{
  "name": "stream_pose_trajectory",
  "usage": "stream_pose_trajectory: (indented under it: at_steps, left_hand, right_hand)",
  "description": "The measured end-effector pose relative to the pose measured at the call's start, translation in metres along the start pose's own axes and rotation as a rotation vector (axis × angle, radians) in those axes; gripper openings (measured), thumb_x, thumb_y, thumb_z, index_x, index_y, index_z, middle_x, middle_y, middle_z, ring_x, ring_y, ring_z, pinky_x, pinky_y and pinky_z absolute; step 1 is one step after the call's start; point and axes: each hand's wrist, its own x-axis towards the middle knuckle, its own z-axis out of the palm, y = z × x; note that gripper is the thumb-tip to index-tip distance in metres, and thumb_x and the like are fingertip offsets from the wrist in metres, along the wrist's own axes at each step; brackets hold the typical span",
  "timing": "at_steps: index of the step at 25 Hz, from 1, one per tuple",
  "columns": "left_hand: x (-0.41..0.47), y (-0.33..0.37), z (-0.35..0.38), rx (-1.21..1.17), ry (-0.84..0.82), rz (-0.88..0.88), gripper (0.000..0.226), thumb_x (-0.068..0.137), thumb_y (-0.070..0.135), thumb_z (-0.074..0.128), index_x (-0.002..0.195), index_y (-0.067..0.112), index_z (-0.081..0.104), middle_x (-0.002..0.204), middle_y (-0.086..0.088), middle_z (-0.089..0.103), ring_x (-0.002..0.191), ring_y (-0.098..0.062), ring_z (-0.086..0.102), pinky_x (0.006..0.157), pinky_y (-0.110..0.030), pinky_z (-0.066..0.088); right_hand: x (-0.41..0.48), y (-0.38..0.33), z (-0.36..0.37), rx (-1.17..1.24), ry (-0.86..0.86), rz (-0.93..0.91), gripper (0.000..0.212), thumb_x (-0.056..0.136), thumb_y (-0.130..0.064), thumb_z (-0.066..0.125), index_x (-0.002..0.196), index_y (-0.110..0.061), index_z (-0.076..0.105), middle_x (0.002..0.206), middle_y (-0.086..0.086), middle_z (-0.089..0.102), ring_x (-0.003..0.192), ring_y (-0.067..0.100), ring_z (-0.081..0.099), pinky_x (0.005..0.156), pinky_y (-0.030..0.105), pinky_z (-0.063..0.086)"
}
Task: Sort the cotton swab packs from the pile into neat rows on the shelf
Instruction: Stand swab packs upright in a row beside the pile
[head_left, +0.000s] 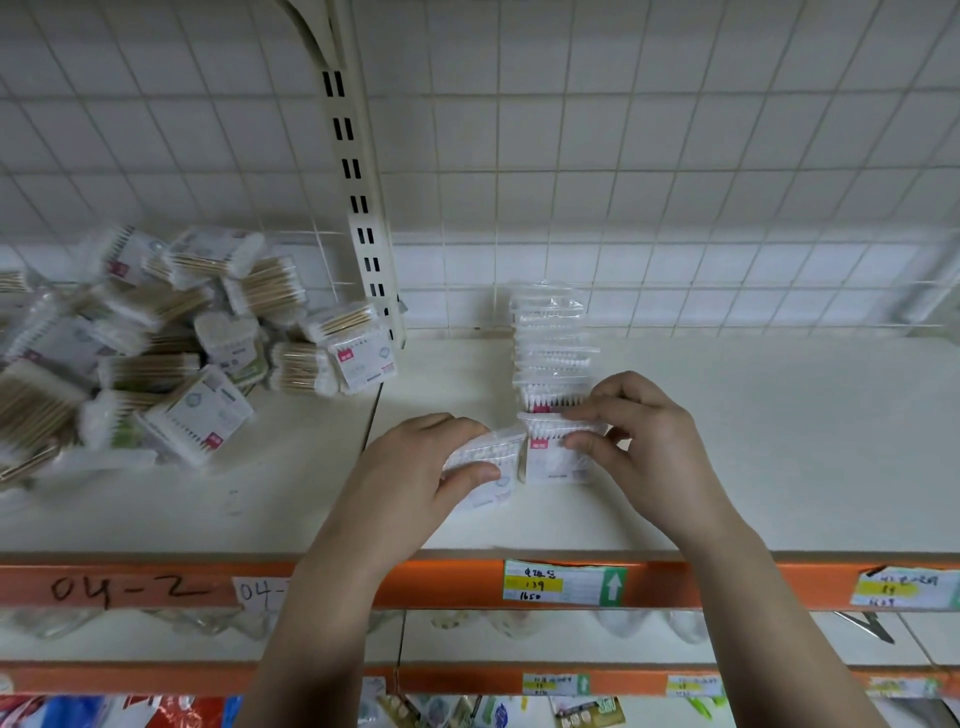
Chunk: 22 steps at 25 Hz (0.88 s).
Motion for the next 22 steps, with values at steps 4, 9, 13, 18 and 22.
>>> stream_pose_trajectory:
  at_steps: [4,9,13,18,22]
  left_hand:
    - [-0.002,0.002,-0.001,-0.009,-0.003,-0.005,0.038,0.082,0.054,0.054,0.107,0.028,0.065,0.094,0.013,0.057,0.081,-0.008,0.055,0.071,-0.031,0.048]
    - [-0.002,0.005,-0.003,0.048,-0.004,0.011,0.034,0.085,0.049,0.059,0.109,0.026,0.066,0.095,0.012,0.058,0.076,-0.009,0.055,0.068,-0.033,0.049]
    - [-0.003,0.011,-0.004,0.203,0.035,0.063,0.032,0.082,0.046,0.062,0.107,0.026,0.068,0.092,0.011,0.064,0.085,-0.014,0.06,0.063,-0.031,0.051]
    - [-0.004,0.01,-0.003,0.211,0.063,0.078,0.026,0.08,0.04,0.07,0.097,0.022,0.067,0.089,0.009,0.065,0.086,-0.014,0.056,0.066,-0.026,0.046]
    - [-0.003,0.014,0.0,0.168,0.061,0.09,0.025,0.081,0.038,0.07,0.099,0.021,0.067,0.093,0.01,0.06,0.088,-0.012,0.052,0.07,-0.03,0.048]
  right_hand:
    - [0.001,0.001,0.002,-0.014,0.01,-0.032,0.018,0.076,-0.014,0.074,0.095,-0.014,0.074,0.088,-0.005,0.055,0.072,0.016,0.057,0.066,0.035,0.052]
    - [0.003,0.0,0.007,-0.132,0.061,-0.064,0.021,0.075,-0.01,0.075,0.095,-0.015,0.073,0.088,-0.006,0.06,0.08,0.02,0.055,0.068,0.036,0.051]
    - [0.002,-0.003,0.014,-0.182,0.107,-0.033,0.023,0.077,-0.005,0.074,0.097,-0.016,0.074,0.087,-0.007,0.06,0.083,0.018,0.051,0.073,0.027,0.044]
    - [0.002,-0.003,0.014,-0.176,0.083,0.004,0.025,0.078,-0.007,0.073,0.101,-0.017,0.072,0.089,-0.008,0.055,0.084,0.016,0.049,0.075,0.025,0.044]
    - [-0.001,-0.003,0.006,-0.141,0.082,0.039,0.023,0.081,-0.01,0.07,0.103,-0.016,0.071,0.095,-0.005,0.057,0.09,0.017,0.055,0.074,0.032,0.051]
